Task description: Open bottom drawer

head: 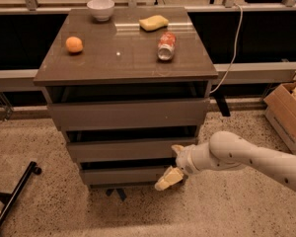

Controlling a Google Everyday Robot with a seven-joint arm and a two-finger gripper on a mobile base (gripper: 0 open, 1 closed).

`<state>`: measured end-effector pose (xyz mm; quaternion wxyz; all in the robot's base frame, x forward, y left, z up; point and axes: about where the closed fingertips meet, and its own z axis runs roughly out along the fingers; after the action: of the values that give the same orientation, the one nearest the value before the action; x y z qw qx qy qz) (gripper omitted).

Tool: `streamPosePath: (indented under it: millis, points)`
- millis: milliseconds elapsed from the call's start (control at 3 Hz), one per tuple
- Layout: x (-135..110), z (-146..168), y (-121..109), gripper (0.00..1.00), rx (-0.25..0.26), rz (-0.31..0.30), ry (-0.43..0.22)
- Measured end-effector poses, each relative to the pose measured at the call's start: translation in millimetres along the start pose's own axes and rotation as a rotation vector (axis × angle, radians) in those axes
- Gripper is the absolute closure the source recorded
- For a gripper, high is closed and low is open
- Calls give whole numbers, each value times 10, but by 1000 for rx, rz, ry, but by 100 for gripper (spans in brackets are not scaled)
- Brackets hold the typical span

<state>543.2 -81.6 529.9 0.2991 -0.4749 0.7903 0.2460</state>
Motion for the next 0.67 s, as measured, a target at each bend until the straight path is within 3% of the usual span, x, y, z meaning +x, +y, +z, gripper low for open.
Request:
streamPosePath:
  millis: [667]
  points:
    - [581,528,-134,0,-51,71,63]
